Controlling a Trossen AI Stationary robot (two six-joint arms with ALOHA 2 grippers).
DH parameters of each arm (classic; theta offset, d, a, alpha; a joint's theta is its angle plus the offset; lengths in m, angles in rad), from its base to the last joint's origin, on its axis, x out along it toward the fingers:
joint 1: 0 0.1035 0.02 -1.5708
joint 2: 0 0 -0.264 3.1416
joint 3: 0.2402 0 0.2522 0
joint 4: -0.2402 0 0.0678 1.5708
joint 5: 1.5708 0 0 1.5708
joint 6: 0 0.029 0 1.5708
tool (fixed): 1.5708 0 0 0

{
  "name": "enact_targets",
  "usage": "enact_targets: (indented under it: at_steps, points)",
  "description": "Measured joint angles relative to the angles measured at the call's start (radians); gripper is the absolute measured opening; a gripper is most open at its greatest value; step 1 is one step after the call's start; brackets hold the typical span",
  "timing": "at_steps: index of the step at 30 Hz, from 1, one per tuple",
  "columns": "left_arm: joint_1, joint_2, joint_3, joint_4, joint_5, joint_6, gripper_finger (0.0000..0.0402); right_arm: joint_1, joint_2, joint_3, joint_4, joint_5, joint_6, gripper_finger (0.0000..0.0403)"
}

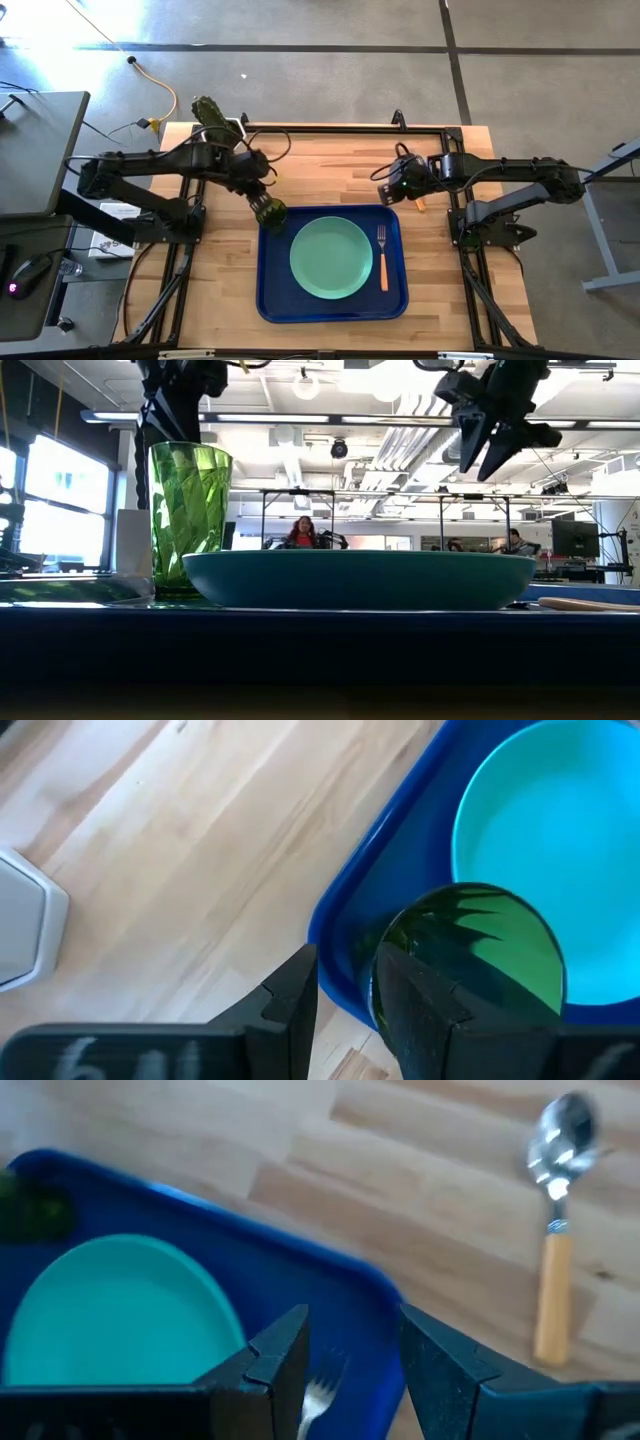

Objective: Pick and place plate/cup/fork/spoon on tray
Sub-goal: Adjust the green cup on the blue tray, then adjust the green plate on the blue tray

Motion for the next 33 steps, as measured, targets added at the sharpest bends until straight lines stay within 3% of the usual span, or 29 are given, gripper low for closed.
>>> enact_targets:
  at_steps: [9,26,33]
  points:
    - [0.027,-0.080,0.000,0.014,-0.001,-0.002,0.0097,0.046,0.025,0.000,0.106,-0.097,0.029,0.0139]
    - [0.025,-0.163,-0.001,0.297,-0.008,0.149,0.0097,0.177,0.226,0.000,0.121,-0.035,0.139,0.0139]
    - [0.024,-0.162,-0.001,0.344,-0.008,0.200,0.0097,0.211,0.345,0.000,0.147,-0.033,0.140,0.0139]
